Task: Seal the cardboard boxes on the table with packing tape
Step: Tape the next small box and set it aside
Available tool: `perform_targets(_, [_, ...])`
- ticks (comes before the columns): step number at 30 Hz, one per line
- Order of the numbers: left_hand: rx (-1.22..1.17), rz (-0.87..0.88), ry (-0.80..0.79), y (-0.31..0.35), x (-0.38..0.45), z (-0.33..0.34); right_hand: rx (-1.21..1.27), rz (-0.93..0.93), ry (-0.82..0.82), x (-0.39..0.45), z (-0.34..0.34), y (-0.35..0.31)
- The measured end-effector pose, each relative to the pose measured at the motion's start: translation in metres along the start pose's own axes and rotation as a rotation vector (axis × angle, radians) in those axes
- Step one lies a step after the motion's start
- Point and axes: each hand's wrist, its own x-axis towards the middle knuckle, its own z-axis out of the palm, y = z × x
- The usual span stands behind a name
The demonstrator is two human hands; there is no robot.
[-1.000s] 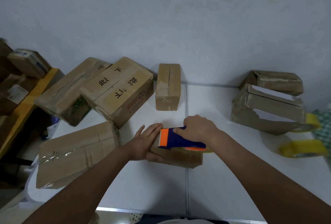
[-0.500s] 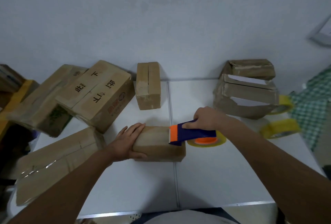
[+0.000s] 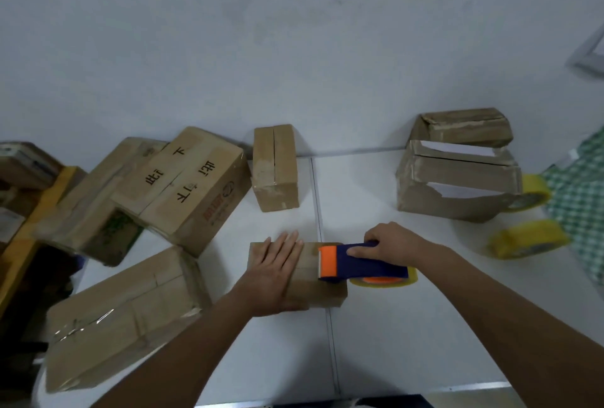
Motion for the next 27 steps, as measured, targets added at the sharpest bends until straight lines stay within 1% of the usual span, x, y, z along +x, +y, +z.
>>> perform_targets(2, [0.007,-0.013,0.016,-0.002,0.000,0.007,0.014,0.001,-0.006,-0.001,0.002,-0.002])
perform_targets(5, [0.016,0.023,-0.006,-0.033,-0.018,0.006,0.046,-0.024,-0.030,0.003,0.021,-0.020])
perform_targets(7, [0.040,0.016,-0.034,-0.053,-0.030,0.002,0.072,-0.045,-0.038,0.005,0.039,-0.039])
perform_targets(9, [0.023,-0.014,-0.082,-0.051,-0.030,-0.002,0.103,-0.045,-0.020,0.006,0.049,-0.050])
perform_targets(11, [0.004,-0.004,-0.080,-0.033,-0.020,-0.003,0.125,-0.038,-0.006,0.005,0.051,-0.051])
perform_targets(15, [-0.023,-0.021,0.005,-0.017,-0.009,0.008,0.144,-0.042,-0.004,0.005,0.048,-0.047])
perform_targets(22, [0.000,-0.015,0.018,-0.019,-0.010,0.014,0.155,-0.056,0.022,0.000,0.053,-0.037])
perform_targets(24, [0.002,-0.025,0.021,-0.019,-0.011,0.014,0.160,-0.049,0.030,-0.005,0.052,-0.019])
perform_targets(27, [0.038,-0.036,0.014,-0.019,-0.010,0.015,0.165,0.010,0.025,-0.019,0.052,0.020])
